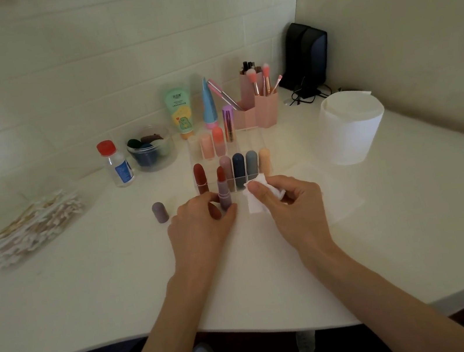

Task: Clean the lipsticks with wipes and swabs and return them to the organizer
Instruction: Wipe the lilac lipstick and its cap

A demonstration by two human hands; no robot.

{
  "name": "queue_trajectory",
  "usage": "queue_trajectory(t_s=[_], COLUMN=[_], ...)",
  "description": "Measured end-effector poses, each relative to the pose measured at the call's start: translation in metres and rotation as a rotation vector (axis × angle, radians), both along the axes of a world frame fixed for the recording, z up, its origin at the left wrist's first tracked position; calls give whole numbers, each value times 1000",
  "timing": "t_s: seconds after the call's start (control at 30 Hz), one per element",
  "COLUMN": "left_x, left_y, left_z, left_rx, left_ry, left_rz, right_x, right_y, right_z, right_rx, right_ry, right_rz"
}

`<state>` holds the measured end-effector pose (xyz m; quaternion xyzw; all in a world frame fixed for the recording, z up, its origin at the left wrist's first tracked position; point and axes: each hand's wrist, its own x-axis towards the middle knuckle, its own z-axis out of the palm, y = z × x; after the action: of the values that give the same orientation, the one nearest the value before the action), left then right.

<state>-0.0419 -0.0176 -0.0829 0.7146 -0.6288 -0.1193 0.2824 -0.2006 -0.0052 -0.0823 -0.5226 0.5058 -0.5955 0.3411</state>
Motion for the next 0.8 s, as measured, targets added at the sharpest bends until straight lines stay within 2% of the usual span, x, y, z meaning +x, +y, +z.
queue_trajectory(t_s=[0.43,0.6,0.73,0.8], left_x=[1,22,53,69], left_y=[3,23,32,28], left_z=[-2,0,10,9], left_rx=[-18,-204,-413,-385], left_ry=[4,-29,1,4], left_rz=[-21,-8,124,166], right_x=[2,3,7,8], right_y=[2,10,14,14], right_z=[5,16,15,14], right_rx=[5,6,19,45], right_ry=[-1,-31,40,91], right_rz=[18,153,345,413])
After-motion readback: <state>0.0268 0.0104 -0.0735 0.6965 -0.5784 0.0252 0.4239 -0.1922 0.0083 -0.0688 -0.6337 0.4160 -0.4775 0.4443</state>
